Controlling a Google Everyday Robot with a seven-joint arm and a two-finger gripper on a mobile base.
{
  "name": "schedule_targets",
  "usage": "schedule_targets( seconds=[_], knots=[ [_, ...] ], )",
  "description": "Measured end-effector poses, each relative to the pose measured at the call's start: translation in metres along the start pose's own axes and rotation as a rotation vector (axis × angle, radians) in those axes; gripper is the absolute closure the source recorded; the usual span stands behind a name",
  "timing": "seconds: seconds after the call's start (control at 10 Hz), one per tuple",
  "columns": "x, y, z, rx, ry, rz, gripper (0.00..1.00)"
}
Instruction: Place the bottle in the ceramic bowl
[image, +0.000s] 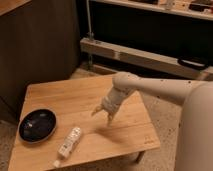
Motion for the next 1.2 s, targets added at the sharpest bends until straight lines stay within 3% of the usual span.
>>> schedule_targets(
  seconds=[0.3,0.6,0.8,1.2],
  knots=[
    [-0.003,0.016,0.000,0.042,0.051,-0.025,0.35],
    [-0.006,0.046,0.008,0.147,0.149,-0.034,0.35],
    [-0.006,0.054,0.012,0.191,0.208,-0.002,0.35],
    [0.002,0.059,0.015,0.202,0.225,0.001,0.35]
  ],
)
